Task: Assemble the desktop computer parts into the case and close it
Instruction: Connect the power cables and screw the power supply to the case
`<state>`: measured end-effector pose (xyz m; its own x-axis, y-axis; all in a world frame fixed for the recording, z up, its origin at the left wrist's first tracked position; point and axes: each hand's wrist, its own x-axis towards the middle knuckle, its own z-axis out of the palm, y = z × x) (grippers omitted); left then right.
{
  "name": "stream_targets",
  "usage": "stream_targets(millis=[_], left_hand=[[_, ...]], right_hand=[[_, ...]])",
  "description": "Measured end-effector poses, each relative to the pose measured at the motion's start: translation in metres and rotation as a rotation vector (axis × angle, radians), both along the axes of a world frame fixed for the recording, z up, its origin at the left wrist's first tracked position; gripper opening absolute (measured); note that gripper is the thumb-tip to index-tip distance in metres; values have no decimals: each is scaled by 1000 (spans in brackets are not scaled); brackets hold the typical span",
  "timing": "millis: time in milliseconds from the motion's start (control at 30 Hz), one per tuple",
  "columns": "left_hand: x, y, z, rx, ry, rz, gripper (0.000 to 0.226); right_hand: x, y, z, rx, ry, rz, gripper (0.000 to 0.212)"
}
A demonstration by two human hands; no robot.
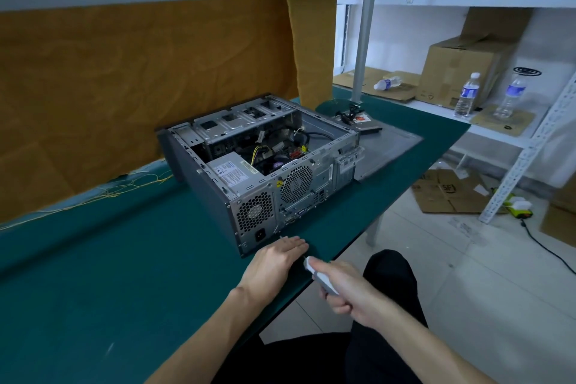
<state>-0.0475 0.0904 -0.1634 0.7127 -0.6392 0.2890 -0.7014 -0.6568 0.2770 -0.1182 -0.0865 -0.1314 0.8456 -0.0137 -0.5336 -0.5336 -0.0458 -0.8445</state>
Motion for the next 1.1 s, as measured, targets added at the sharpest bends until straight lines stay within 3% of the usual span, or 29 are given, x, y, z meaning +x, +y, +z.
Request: stream_targets(millis=[100,133,167,200,267,300,333,367,400,467,500,533,567,633,667,700,733,767,833,867,900,933,1033,1067,1100], left_hand=[[0,2,-2,5,-4,4,52],[-1,3,-3,5,-6,7,53],[-1,3,-3,2,-9,9,53],[-1,3,-3,-2,-11,10,52],[1,3,-3,-8,-19,5,51],[1,2,-3,-9,-21,7,50],[2,1,-3,-8,-22,10,50],[2,1,-3,-9,-19,7,50],[1,1,-4,-14,-16,2,50],[1,1,-6,-26,-16,-2,50],[1,2,-6,-33,-17,3,50],[1,2,-7,-43,-16,8,50],[2,2,-7,-51,-13,15,50],[3,3,-7,-55,-11,21,52],[3,3,-7,-53,-15,21,52],[3,2,-7,-55,-16,19,52],[3,2,-7,-58,-12,14,51],[2,1,-7,-60,-7,12,50],[1,2,-7,-63,-7,24,48],[2,3,-7,-71,-7,32,48],[3,4,-8,-77,-7,39,49],[3,4,-9,-78,-12,45,50],[6,3,-11,-73,-8,47,54],[6,2,-12,-69,-5,45,54],[6,2,-12,-57,1,45,52]], right_hand=[[-6,5,-11,-996,-334,216,39],[-5,8,-14,-1114,-437,207,36],[-5,9,-12,-1059,-454,193,36],[-3,8,-11,-782,-384,128,38],[5,3,-5,-94,-38,7,40],[5,0,-1,97,85,-23,42],[5,-3,1,127,105,-18,45],[5,-4,2,-12,55,23,47],[3,-3,2,-280,-44,93,49],[-2,-2,-10,-950,-290,222,43],[-3,1,-15,-1079,-405,216,39],[-4,3,-14,-1037,-440,206,38],[-3,5,-14,-781,-383,144,39],[3,4,-5,-116,-42,21,41],[3,2,-1,89,83,-10,40],[3,-2,2,141,106,-11,41],[3,-3,5,36,51,12,43],[0,-3,5,-205,-51,70,44],[-7,-1,-5,-931,-297,236,41],[-9,4,-11,-1151,-416,271,37],[-9,7,-14,-1184,-487,255,36],[-9,10,-14,-1029,-473,216,37],[-2,7,-4,-87,-49,-7,41],[-1,4,-2,37,16,-23,42],[-1,3,0,-6,-1,-5,42]])
